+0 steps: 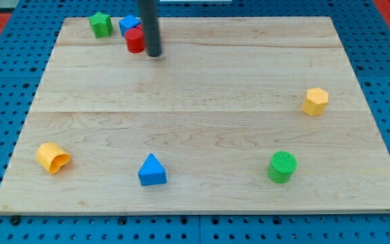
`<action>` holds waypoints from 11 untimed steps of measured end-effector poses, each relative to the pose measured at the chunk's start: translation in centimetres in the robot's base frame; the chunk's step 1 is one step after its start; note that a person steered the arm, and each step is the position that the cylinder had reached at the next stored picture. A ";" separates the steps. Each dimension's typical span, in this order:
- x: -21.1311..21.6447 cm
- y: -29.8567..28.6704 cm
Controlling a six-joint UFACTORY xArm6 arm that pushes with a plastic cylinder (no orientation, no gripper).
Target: Push yellow hexagon towards blue triangle
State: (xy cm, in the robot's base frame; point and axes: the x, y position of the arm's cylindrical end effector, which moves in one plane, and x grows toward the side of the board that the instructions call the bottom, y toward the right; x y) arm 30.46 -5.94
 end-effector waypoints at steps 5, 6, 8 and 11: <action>1.9 27.5; 4.2 29.2; 16.4 27.0; 17.7 17.3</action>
